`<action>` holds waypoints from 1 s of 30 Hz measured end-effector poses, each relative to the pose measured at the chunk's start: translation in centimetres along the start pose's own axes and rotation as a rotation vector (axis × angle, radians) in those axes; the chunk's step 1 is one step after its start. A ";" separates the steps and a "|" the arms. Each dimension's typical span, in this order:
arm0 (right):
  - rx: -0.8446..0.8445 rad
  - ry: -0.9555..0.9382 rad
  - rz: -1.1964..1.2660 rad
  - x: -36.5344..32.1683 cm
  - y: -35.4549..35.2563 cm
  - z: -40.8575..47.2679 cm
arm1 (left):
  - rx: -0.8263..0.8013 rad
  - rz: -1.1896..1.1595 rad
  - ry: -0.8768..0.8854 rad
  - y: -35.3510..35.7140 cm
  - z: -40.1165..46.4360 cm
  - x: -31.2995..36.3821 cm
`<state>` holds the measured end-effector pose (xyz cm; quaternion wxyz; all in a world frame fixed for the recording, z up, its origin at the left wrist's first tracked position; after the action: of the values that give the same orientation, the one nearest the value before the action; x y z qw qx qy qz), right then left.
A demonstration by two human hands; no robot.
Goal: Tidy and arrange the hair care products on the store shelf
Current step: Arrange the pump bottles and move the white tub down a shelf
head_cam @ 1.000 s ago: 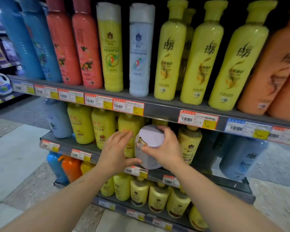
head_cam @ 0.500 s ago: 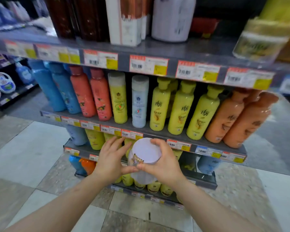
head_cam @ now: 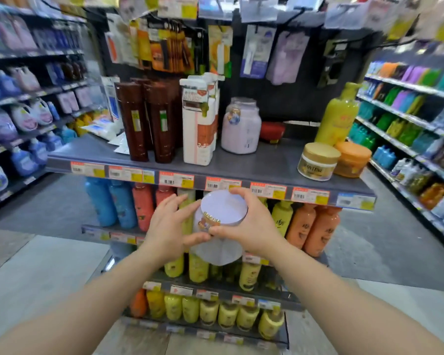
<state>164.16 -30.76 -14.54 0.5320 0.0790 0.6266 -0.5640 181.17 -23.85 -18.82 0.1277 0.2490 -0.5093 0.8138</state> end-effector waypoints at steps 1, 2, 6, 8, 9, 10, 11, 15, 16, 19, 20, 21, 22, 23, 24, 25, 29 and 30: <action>0.017 -0.011 0.004 -1.0 -0.9 0.3 | 0.012 -0.014 0.027 -1.0 0.7 0.7; 0.033 -0.021 0.004 -1.9 -1.8 0.5 | 0.028 -0.025 0.060 -2.0 1.3 1.5; 0.091 -0.049 0.030 -4.5 -4.9 1.8 | 0.023 -0.124 0.101 -4.2 4.5 3.3; 0.127 -0.058 0.044 -5.1 -6.3 2.8 | -0.046 -0.255 0.108 -4.2 6.1 4.4; 0.150 -0.062 0.050 -5.4 -7.1 3.4 | -0.087 -0.368 0.104 -4.1 6.8 5.1; 0.173 -0.066 0.058 -5.5 -7.8 4.1 | -0.120 -0.483 0.097 -4.0 7.5 6.0; 0.195 -0.070 0.072 -5.6 -8.6 4.8 | -0.138 -0.563 0.089 -4.0 8.1 6.9; 0.245 -0.076 0.118 -4.9 -11.2 8.3 | -0.097 -0.675 0.057 -3.4 11.7 8.7; 0.246 -0.078 0.119 -4.7 -11.6 9.3 | -0.088 -0.673 0.052 -3.0 12.8 8.6; 0.214 -0.100 0.123 -3.6 -12.2 12.5 | -0.086 -0.644 0.017 -2.0 15.6 8.1; 0.199 -0.109 0.118 -3.2 -12.2 13.6 | -0.080 -0.627 0.004 -1.7 16.3 8.1; 0.186 -0.117 0.115 -2.8 -12.2 14.7 | -0.066 -0.605 -0.003 -1.6 16.9 8.1; 0.173 -0.121 0.117 -2.3 -12.1 15.8 | -0.052 -0.583 -0.001 -1.3 17.7 7.9; 0.157 -0.121 0.125 -1.7 -12.0 16.8 | -0.037 -0.554 -0.008 -1.2 18.3 7.8; 0.138 -0.121 0.132 -1.2 -11.7 17.8 | -0.014 -0.534 -0.016 -1.0 18.9 7.5; 0.118 -0.123 0.141 -0.6 -11.4 18.7 | 0.011 -0.519 -0.030 -0.9 19.4 7.2; 0.048 -0.138 0.157 1.2 -9.7 21.5 | 0.091 -0.490 -0.099 0.2 20.5 5.8; 0.042 -0.138 0.168 1.6 -9.3 22.0 | 0.104 -0.489 -0.116 0.5 20.6 5.4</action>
<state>169.68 -52.18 -5.48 0.6175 0.1032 0.5678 -0.5345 182.04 -42.69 -8.91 0.2783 0.4175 -0.3976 0.7682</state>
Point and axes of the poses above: each hand's wrist, its own z-axis towards the middle knuckle, its own y-axis out of the palm, x = y × z, the point moved 7 cm from there along z, towards the middle knuckle, and after that the axes turned 6 degrees about -z, right-handed, at the moved point
